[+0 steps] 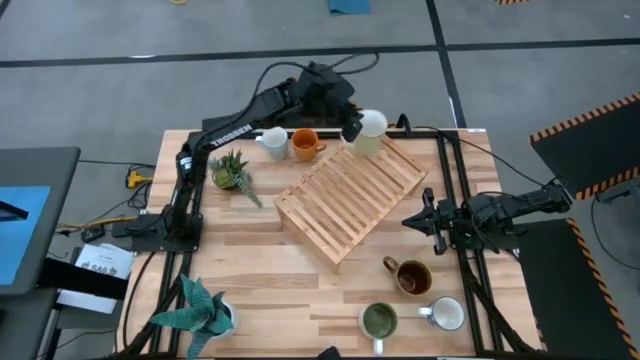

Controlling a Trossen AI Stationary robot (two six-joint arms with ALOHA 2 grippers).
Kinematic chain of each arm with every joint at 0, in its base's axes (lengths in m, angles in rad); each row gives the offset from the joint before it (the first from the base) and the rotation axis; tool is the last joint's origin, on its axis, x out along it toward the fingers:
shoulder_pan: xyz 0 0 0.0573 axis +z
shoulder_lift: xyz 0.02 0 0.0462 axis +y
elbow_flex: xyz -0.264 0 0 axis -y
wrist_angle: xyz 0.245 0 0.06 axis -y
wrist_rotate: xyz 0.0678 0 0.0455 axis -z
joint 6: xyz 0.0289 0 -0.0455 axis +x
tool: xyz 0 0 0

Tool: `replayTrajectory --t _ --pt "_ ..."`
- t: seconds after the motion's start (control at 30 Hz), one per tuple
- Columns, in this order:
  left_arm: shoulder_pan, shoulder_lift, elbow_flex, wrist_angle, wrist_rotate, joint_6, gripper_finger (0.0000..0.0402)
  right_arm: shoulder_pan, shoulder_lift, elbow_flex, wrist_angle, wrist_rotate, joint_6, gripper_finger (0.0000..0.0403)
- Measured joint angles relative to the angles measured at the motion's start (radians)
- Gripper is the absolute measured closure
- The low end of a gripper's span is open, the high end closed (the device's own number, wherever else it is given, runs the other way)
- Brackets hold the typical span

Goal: Place coffee mugs
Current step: Put the green mug on the shelf

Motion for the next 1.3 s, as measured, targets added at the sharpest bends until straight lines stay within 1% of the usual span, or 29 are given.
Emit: replayTrajectory --t 0.13,0.2,0.27,0.33,0.37,0.43,0.53,0.6,0.67,0.73,0.83,0.9,1.0,1.1,1.3 --pt "-0.005 -0.091 -0.001 -0.038 -0.005 0.036 0.0244 0.000 0.000 0.000 0.000 0.000 0.000 0.0360" --pt "-0.015 -0.147 -0.002 -0.104 -0.028 0.044 0.0244 0.000 0.000 0.000 0.000 0.000 0.000 0.0360" --pt "-0.037 -0.191 -0.002 -0.160 -0.093 0.050 0.0244 0.000 0.000 0.000 0.000 0.000 0.000 0.0360" --pt "-0.066 -0.234 -0.047 -0.191 -0.176 0.055 0.0244 0.000 0.000 0.000 0.000 0.000 0.000 0.0360" --pt "-0.082 -0.263 -0.092 -0.178 -0.210 0.061 0.0244 0.000 0.000 0.000 0.000 0.000 0.000 0.0360" --pt "-0.114 -0.334 -0.229 -0.124 -0.249 0.060 0.0244 0.000 0.000 0.000 0.000 0.000 0.000 0.0360" --pt "-0.156 -0.483 -0.509 0.062 -0.257 0.037 0.0244 0.000 0.000 0.000 0.000 0.000 0.000 0.0360" --pt "-0.179 -0.593 -0.716 0.221 -0.242 0.020 0.0244 0.000 0.000 0.000 0.000 0.000 0.000 0.0360" --pt "-0.198 -0.705 -0.901 0.374 -0.192 0.014 0.0244 0.000 0.000 0.000 0.000 0.000 0.000 0.0360" --pt "-0.218 -0.814 -1.047 0.516 -0.135 0.011 0.0244 0.000 0.000 0.000 0.000 0.000 0.000 0.0360" --pt "-0.238 -0.958 -1.198 0.653 -0.091 0.010 0.0244 0.000 0.000 0.000 0.000 0.000 0.000 0.0360" --pt "-0.244 -1.033 -1.256 0.677 -0.087 0.009 0.0244 0.000 0.000 0.000 0.000 0.000 0.000 0.0360" --pt "-0.244 -1.123 -1.299 0.668 -0.087 0.029 0.0244 -0.001 0.000 -0.001 0.007 0.004 -0.005 0.0360" --pt "-0.245 -1.188 -1.312 0.659 -0.087 0.005 0.0244 -0.011 0.000 -0.010 0.107 0.056 -0.017 0.0360" --pt "-0.245 -1.261 -1.312 0.658 -0.086 -0.036 0.0244 -0.036 -0.001 -0.004 0.744 0.063 0.162 0.0360"
